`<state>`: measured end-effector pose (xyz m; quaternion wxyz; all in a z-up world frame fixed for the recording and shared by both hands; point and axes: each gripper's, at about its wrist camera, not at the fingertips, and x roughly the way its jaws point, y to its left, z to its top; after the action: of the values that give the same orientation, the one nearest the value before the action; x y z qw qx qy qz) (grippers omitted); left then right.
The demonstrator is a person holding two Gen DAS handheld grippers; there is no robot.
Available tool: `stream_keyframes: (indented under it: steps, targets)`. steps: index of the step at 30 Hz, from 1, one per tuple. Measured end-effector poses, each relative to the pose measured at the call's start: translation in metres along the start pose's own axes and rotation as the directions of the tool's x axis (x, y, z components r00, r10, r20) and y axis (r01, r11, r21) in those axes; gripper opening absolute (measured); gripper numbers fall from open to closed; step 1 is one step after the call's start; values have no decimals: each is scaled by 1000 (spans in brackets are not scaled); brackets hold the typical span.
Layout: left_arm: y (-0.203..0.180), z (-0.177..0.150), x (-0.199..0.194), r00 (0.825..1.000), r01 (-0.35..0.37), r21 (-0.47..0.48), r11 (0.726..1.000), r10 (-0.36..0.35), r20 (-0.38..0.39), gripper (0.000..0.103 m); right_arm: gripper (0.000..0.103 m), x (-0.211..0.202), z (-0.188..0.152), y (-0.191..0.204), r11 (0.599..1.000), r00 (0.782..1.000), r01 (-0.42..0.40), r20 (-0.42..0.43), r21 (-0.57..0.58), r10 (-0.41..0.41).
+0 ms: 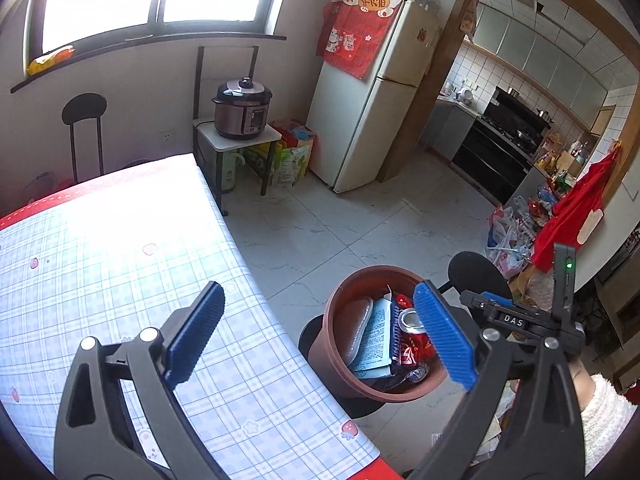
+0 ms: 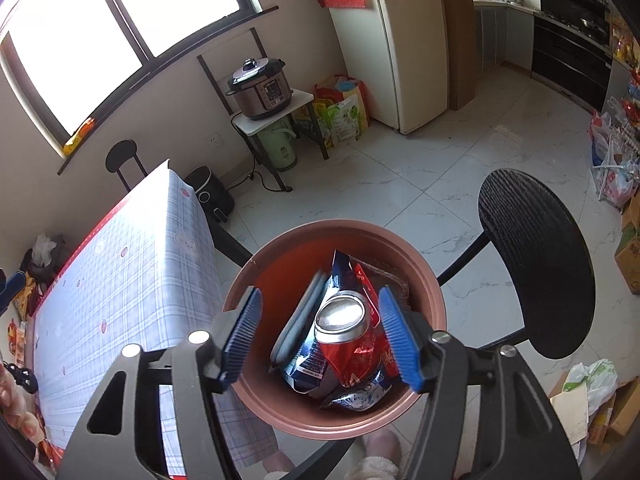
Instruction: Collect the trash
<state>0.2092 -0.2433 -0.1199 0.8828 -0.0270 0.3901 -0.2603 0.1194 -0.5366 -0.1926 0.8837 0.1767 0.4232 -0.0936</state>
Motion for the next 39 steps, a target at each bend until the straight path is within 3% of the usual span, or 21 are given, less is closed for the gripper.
stream_keyframes:
  steps: [2,6,16,24,28,33,39]
  targets:
    - [3,2,-7,1000,3,6,1000,-3,16,95,86,-16,4,12,999,999,26,37,-37,-24]
    - [0,5,-20,999,15,71,997,-18,35,97,97,-48,11,40,989,992,89,97,-119,-78]
    - [-3,20,-84,991,2,138,990,-20,131,97,97,-145,13,102,970,956,203,241,-133,-167]
    - [14,26,-137,983,-10,93,996,-7,182,97,97,-201,-2,131,958,930,264,293,-113,-221]
    - [18,26,-151,981,-33,113,993,10,194,97,97,-216,-6,142,941,901,328,327,-87,-284]
    - [15,25,-158,977,-82,147,986,51,209,97,97,-222,-5,153,938,899,329,340,-107,-277]
    - [23,28,-163,975,-52,88,995,31,219,97,97,-225,-3,167,932,892,337,364,-136,-269]
